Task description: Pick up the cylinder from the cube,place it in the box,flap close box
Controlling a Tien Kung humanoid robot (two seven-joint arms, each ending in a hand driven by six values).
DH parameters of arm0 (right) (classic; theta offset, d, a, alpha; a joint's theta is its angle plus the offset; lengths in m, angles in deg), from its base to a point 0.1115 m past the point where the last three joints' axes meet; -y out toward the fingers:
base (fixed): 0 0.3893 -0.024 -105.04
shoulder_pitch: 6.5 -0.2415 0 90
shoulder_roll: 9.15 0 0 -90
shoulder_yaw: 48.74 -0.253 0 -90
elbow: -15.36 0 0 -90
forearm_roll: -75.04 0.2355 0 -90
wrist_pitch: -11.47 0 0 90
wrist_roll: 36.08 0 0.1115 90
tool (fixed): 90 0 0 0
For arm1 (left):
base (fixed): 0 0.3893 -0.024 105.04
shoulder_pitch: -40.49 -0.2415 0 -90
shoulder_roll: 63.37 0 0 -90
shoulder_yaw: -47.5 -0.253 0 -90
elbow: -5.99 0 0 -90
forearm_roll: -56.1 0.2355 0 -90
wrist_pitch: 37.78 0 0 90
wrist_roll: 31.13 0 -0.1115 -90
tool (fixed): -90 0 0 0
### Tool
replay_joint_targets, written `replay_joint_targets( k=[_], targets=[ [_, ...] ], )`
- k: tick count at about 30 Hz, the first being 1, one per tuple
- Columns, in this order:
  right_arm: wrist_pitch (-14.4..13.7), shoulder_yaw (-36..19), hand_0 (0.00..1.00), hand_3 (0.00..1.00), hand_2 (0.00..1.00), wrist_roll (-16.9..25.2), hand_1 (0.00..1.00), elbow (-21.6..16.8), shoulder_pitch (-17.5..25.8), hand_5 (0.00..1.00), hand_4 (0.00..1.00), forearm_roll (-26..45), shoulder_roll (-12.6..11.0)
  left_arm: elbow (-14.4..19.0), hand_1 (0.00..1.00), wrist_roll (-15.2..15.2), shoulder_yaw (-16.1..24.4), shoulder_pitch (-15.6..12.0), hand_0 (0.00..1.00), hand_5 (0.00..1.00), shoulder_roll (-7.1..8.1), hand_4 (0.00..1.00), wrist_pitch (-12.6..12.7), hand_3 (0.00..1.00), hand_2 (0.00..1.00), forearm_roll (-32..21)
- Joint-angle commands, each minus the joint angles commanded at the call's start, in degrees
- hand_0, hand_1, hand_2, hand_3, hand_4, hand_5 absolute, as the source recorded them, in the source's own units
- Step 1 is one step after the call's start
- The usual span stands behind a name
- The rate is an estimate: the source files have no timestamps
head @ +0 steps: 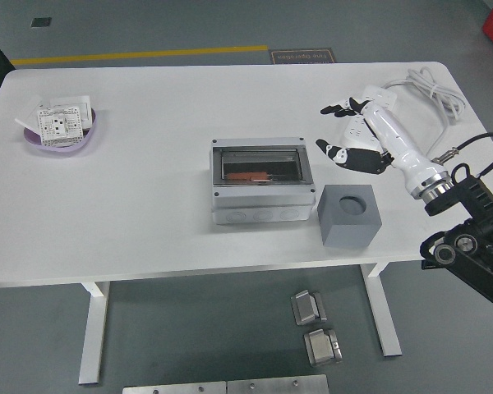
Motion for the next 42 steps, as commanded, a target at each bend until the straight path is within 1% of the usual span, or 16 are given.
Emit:
replay_joint_targets(
  k=[4, 10, 12, 17, 21, 24, 28, 34, 36, 37, 42],
  targets=[
    [-0.6, -7.8, 0.762, 0.706, 0.743, 2.9, 0.702, 0.8, 5.6, 0.292, 0.73, 3.8, 2.4, 0.0, 0.638, 0.0, 0.5, 0.0, 0.644, 0.276, 0.23, 0.658, 0.0, 0.626, 0.583, 0.2],
    [-0.3, -17.5, 0.756, 0.707, 0.739, 6.7, 0.697, 1.4, 12.4, 0.298, 0.729, 10.2, 4.6, 0.1, 0.638, 0.0, 1.5, -0.5, 0.645, 0.276, 0.47, 0.658, -0.1, 0.626, 0.584, 0.5],
    [0.0, -20.0, 0.756, 0.707, 0.739, 7.7, 0.697, 1.5, 13.3, 0.298, 0.729, 12.5, 5.0, 0.1, 0.638, 0.0, 1.9, -0.6, 0.645, 0.276, 0.49, 0.658, -0.1, 0.626, 0.584, 0.6],
    [3.4, -26.4, 0.755, 0.705, 0.737, 12.8, 0.695, 1.2, 14.7, 0.298, 0.729, 21.9, 6.8, 0.1, 0.638, -0.1, 3.1, -0.7, 0.645, 0.275, 0.5, 0.658, -0.1, 0.626, 0.583, 1.0],
    [4.6, -29.9, 0.756, 0.715, 0.736, 14.4, 0.695, 1.3, 15.2, 0.3, 0.73, 28.3, 7.6, 0.1, 0.638, -0.1, 4.3, -0.7, 0.645, 0.277, 0.68, 0.66, -0.2, 0.627, 0.583, 1.4],
    [4.8, -30.8, 0.756, 0.715, 0.736, 14.6, 0.695, 1.4, 15.4, 0.3, 0.73, 31.6, 7.7, 0.2, 0.638, -0.1, 5.0, -0.7, 0.645, 0.277, 0.84, 0.66, -0.2, 0.627, 0.583, 1.7],
    [5.5, -32.0, 0.755, 0.718, 0.736, 15.2, 0.696, 1.6, 15.7, 0.308, 0.73, 36.0, 8.2, 0.5, 0.638, -0.1, 8.0, -1.1, 0.645, 0.28, 1.3, 0.662, -0.3, 0.627, 0.584, 3.2],
    [7.2, -33.6, 0.759, 0.72, 0.735, 16.0, 0.695, 1.6, 16.1, 0.315, 0.727, 40.8, 8.9, 1.1, 0.638, 0.0, 11.7, -1.3, 0.645, 0.283, 1.54, 0.662, -0.5, 0.627, 0.584, 5.8],
    [7.6, -34.0, 0.759, 0.72, 0.735, 16.1, 0.695, 1.5, 16.4, 0.315, 0.727, 41.6, 9.0, 1.5, 0.638, 0.0, 13.4, -1.3, 0.645, 0.283, 1.59, 0.662, -0.5, 0.627, 0.584, 7.2],
    [7.8, -34.2, 0.753, 0.722, 0.731, 16.1, 0.697, 1.6, 16.6, 0.363, 0.732, 42.0, 9.1, 1.8, 0.638, 0.0, 14.8, -1.4, 0.646, 0.285, 1.62, 0.664, -0.5, 0.628, 0.584, 8.5],
    [8.2, -34.5, 0.753, 0.722, 0.731, 16.0, 0.697, 1.9, 17.2, 0.363, 0.732, 42.6, 9.4, 3.6, 0.638, 0.1, 20.0, -1.4, 0.646, 0.285, 1.72, 0.664, -0.6, 0.628, 0.584, 13.4]
  ],
)
